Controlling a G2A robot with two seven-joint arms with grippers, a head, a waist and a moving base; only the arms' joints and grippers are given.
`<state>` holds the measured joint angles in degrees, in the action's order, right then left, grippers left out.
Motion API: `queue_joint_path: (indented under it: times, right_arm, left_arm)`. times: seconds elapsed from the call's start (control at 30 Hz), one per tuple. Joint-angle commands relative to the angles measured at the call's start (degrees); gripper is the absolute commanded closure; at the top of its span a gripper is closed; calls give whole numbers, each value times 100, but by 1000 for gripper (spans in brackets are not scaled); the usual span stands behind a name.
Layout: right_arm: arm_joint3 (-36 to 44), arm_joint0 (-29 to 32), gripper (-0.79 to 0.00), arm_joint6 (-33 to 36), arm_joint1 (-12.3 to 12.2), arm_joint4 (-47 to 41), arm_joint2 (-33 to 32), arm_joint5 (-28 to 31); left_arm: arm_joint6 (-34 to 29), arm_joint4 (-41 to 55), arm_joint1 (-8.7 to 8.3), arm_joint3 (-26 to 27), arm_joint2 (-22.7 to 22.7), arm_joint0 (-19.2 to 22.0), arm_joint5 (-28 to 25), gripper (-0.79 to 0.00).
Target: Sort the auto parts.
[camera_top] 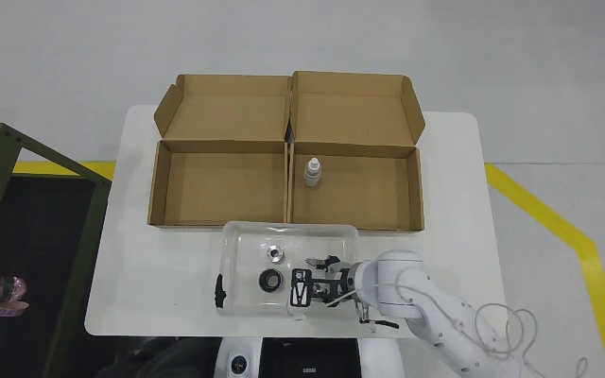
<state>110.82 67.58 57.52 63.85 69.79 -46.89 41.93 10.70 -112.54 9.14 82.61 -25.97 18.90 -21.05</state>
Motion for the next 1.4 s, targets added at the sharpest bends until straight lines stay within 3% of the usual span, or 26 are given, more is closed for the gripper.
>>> queue_joint_path:
  times: [0.0,0.1,0.17,0.2,0.5,1.03,1.37]
  right_arm:
    - [0,-25,-323,60,5,-12,55,-9]
    - [-3,-51,-212,133,8,-44,122,-10]
    - [-2,-64,-31,161,7,-76,147,-13]
    - [20,-68,0,161,6,-95,160,-5]
    - [396,-84,0,-138,-34,-44,62,-12]
    - [1110,45,0,-1496,-152,573,-560,-102]
    - [1349,7,0,-1806,-201,666,-854,10]
  left_arm:
    - [0,0,0,0,0,0,0,-785]
    - [0,0,0,0,0,0,0,-785]
    - [0,0,0,0,0,0,0,-785]
    - [0,0,0,0,0,0,0,-785]
    - [0,0,0,0,0,0,0,-785]
    - [0,0,0,0,0,0,0,-785]
    - [0,0,0,0,0,0,0,-785]
